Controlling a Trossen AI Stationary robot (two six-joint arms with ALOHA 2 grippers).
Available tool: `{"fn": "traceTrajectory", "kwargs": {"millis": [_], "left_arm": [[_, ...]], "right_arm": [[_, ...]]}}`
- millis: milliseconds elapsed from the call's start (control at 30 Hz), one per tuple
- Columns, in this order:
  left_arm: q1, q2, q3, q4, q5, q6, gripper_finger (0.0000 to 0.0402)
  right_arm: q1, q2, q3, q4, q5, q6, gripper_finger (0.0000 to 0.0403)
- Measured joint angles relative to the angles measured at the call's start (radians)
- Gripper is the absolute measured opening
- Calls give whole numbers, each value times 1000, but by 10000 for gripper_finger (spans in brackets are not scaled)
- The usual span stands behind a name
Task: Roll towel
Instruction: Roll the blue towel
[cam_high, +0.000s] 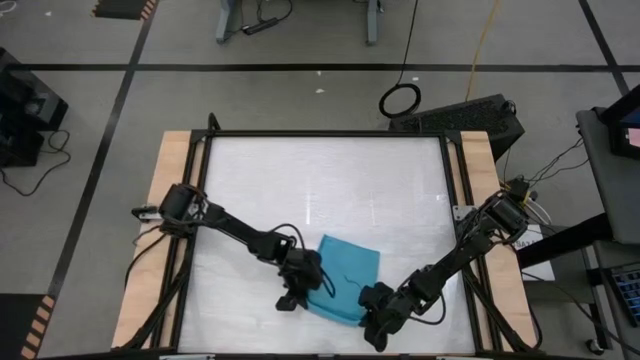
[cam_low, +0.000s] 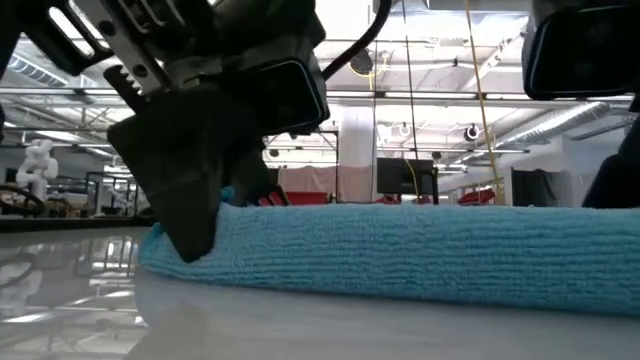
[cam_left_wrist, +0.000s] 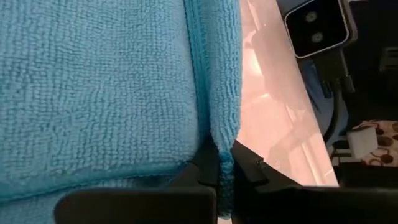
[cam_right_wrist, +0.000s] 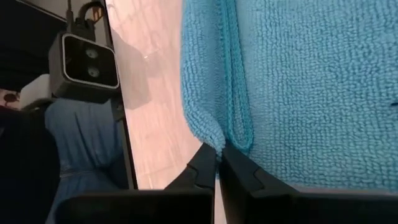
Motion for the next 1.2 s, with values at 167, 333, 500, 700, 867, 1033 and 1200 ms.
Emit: {"fn": "traceTrajectory", "kwargs": {"millis": [167,333,500,700,867,1033,1200], "left_arm": [[6,10,21,-14,13,-3,10],[21,11,27,-17,37,-25,10],[35,11,27,-16,42,-34,11],[49,11,27,-8,41,-56,11],[57,11,26,-8,41,-81,11],[63,11,27,-11,34,-104,11],[73,11,27,-18,31,-108,11]], "right_arm": [[9,0,0,0,0,-9,9],[31,-14,-1,12,-3,-83,60],[54,-60,-1,-18,-1,-172,123],[121,-82,3,-33,149,-442,160],[164,-42,48,-55,278,-739,160],[168,28,135,-117,326,-949,159],[160,117,277,-265,350,-1088,159]]}}
